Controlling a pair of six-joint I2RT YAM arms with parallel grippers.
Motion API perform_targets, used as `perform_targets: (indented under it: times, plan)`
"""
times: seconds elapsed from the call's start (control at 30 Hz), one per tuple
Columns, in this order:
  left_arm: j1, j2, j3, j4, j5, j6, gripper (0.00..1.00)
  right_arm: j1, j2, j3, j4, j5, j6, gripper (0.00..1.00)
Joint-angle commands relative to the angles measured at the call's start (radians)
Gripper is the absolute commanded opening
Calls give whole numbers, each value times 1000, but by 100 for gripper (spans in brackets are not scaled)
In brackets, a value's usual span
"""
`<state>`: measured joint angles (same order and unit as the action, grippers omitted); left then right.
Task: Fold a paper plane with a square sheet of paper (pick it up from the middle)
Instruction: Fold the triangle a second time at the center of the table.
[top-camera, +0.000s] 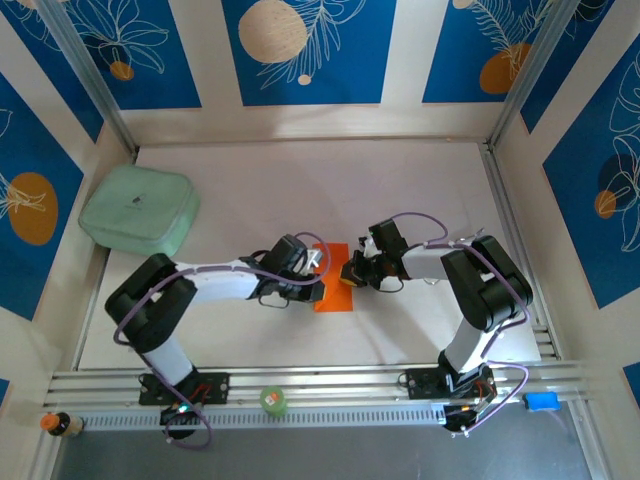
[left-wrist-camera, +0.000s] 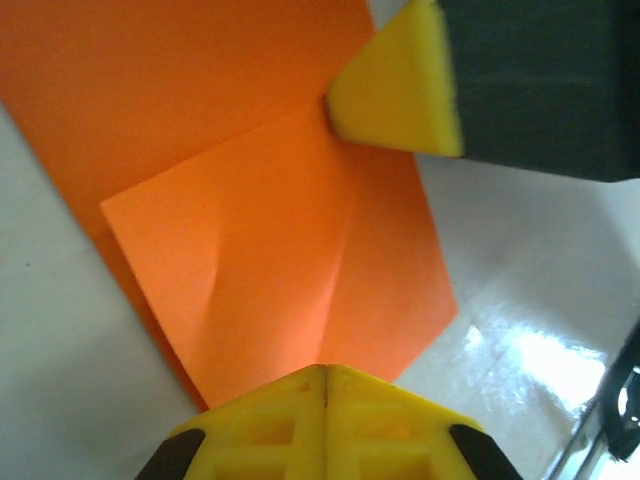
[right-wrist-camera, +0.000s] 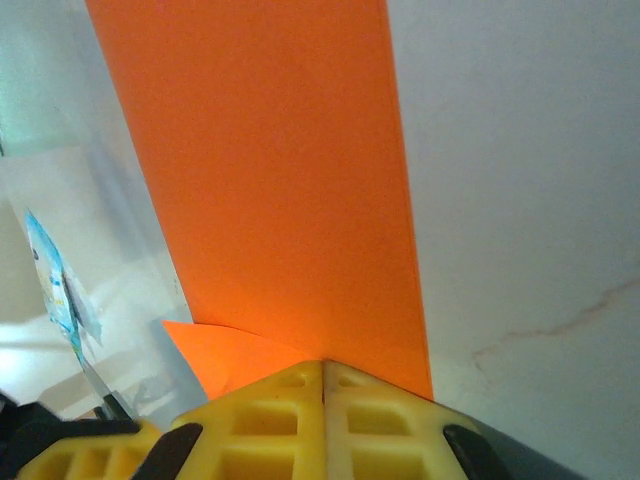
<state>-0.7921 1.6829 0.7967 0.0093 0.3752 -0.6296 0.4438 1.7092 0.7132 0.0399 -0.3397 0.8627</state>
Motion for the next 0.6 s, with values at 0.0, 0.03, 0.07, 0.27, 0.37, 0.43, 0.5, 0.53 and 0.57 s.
perform_targets:
  times: [0.0, 0.03, 0.07, 0.27, 0.37, 0.43, 0.5, 0.53, 0.57]
  plan:
    - [-2, 31, -13, -16, -22, 0, 0, -8, -33, 32, -94, 21, -32, 0]
    - [-2, 33, -24, -17, -23, -1, 0, -8, -42, 39, -99, 19, -41, 0]
    - [-2, 34, -39, -12, -26, -4, 0, -8, -54, 46, -104, 18, -48, 0]
    - [-1, 32, -102, 33, -35, -40, 0, 40, -90, 45, -91, 16, -35, 1]
    - [-2, 37, -99, 28, -40, -44, 0, 87, -70, 32, -69, 18, -8, 0]
    - [-2, 38, -91, 21, -44, -41, 0, 111, -47, 15, -43, 16, 9, 0]
    - [-2, 41, -86, 16, -46, -43, 0, 126, -23, 6, -28, 11, 24, 0]
    - [-2, 41, -85, 14, -47, -41, 0, 128, -16, 4, -29, 15, 26, 0]
    - [-2, 41, -85, 13, -48, -42, 0, 125, -11, 1, -36, 24, 24, 0]
